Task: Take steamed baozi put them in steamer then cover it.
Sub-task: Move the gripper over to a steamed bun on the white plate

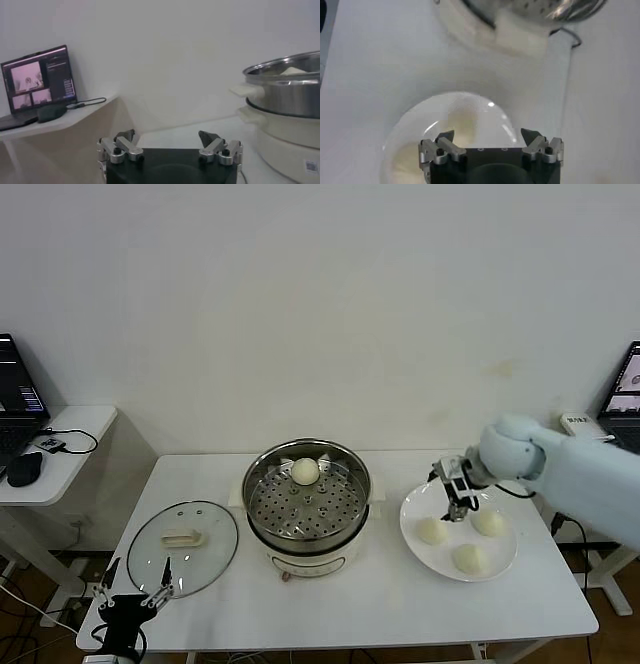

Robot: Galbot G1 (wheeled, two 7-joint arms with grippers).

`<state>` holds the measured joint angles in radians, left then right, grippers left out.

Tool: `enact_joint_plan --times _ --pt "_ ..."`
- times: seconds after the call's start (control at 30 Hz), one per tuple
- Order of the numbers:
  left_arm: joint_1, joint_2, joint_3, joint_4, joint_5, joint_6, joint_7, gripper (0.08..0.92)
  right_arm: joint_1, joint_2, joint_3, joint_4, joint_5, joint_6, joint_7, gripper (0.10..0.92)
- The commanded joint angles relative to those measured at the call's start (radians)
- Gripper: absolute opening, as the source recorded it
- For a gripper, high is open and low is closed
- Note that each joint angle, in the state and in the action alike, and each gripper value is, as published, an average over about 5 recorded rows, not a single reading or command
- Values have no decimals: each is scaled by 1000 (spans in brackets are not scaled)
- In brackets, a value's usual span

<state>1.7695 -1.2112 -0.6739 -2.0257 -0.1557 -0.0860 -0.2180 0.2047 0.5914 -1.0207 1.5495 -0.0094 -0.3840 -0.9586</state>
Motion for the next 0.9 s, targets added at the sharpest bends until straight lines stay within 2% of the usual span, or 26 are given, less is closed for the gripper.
enact_joint_plan --times 0.03,0.53,0.9 --pt "2 1 -3 5 1 3 1 823 -215 34 142 -114 -102 -5 -9 823" --pt "9 1 -18 5 -1 7 0 823 -301 158 228 -262 -157 54 -5 802" --pt "8 1 -21 8 -1 6 -2 823 -315 188 245 -289 -167 55 -3 717"
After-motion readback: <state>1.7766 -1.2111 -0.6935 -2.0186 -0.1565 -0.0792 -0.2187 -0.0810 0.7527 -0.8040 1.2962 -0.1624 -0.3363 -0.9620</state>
